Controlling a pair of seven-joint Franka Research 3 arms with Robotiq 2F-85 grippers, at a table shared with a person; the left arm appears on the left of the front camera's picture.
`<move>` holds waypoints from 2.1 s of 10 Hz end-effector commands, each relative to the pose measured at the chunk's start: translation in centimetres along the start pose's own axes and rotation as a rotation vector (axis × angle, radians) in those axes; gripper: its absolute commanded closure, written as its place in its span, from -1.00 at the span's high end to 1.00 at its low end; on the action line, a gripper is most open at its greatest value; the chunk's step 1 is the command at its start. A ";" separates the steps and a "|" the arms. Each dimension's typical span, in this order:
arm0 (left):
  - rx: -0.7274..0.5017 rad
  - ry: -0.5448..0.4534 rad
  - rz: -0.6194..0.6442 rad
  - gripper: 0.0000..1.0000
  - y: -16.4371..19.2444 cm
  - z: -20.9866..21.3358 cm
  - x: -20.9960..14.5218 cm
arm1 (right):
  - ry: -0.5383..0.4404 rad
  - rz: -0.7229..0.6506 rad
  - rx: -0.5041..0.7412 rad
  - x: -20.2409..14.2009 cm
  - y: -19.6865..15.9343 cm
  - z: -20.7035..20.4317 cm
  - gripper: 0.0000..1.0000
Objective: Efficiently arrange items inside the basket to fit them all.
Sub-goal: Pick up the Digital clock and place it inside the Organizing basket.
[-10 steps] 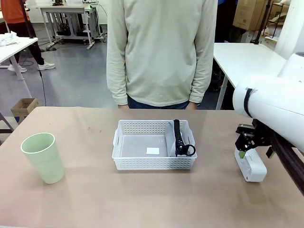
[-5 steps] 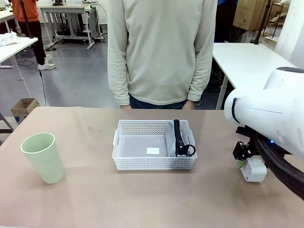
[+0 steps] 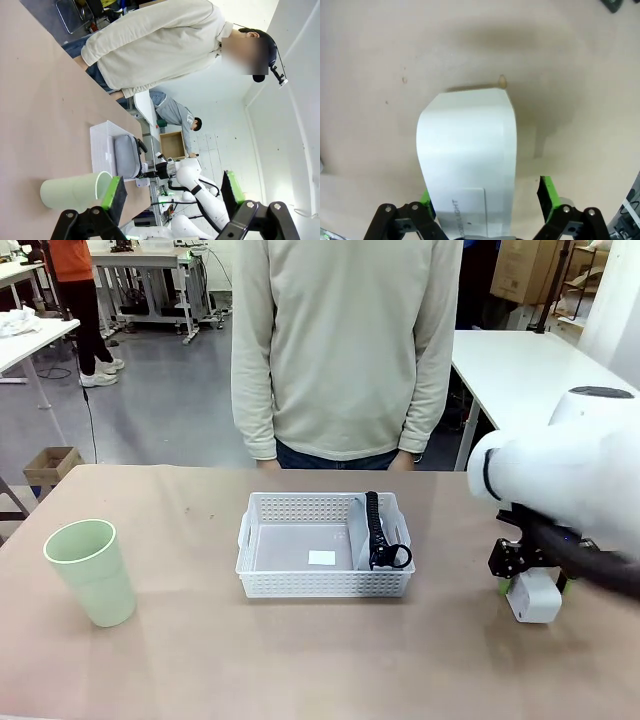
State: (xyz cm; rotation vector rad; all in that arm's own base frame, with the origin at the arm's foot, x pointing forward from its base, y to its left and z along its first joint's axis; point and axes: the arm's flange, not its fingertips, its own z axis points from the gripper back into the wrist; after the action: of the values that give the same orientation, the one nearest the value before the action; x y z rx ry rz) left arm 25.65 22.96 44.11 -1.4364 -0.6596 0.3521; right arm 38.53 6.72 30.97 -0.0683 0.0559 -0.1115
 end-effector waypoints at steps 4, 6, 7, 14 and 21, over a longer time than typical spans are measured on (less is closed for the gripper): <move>-0.008 0.008 -0.020 1.00 -0.1 0.1 -0.1 | 0.039 -0.037 0.066 0.7 0.4 -0.4 -1.00; -0.008 0.008 -0.020 1.00 -0.1 0.1 -0.1 | 0.035 -0.036 0.064 0.6 0.5 -0.3 -1.00; -0.008 0.008 -0.020 1.00 -0.1 0.1 -0.1 | 0.035 -0.039 0.063 0.6 0.4 -0.3 -0.75; -0.008 0.008 -0.020 1.00 -0.1 0.1 -0.1 | -0.010 -0.018 0.087 -0.2 -0.3 2.7 -1.00; -0.008 0.008 -0.020 1.00 -0.1 0.1 -0.1 | -0.283 0.086 0.384 -5.9 -1.4 14.3 -1.00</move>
State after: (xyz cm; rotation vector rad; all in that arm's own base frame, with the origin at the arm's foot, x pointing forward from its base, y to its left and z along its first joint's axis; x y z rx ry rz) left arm 25.64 22.93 44.12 -1.4349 -0.6601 0.3504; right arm 34.32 8.12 48.94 0.2533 -0.2362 -0.0281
